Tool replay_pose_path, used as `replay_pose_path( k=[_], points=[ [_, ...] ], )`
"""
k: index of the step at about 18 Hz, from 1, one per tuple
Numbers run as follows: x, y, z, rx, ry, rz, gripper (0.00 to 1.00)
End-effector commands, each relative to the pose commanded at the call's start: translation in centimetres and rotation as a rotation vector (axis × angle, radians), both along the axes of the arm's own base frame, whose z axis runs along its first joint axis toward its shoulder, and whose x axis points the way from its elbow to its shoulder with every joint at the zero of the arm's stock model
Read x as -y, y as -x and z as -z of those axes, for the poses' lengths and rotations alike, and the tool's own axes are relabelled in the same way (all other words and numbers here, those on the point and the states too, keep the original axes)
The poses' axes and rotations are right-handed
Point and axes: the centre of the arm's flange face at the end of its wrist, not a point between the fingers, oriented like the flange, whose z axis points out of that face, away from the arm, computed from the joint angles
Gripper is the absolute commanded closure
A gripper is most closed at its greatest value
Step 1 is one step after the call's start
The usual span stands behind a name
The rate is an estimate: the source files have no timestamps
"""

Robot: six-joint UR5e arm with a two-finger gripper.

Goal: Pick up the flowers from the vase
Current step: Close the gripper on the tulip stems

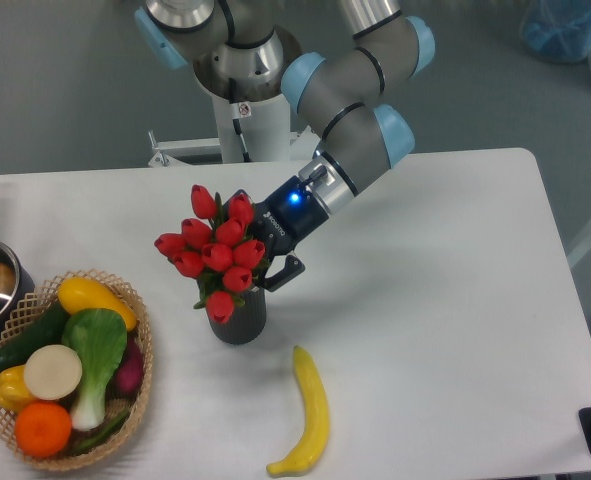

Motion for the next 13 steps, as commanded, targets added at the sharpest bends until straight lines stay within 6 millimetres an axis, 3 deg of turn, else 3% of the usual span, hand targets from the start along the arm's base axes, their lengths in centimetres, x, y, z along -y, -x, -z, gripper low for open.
replay_pose_path(
  k=[7,13],
  points=[
    [0.23,0.12,-0.01,0.008,-0.009,-0.008,0.53],
    [0.39,0.13,0.16,0.015,-0.008,-0.011,0.57]
  ],
)
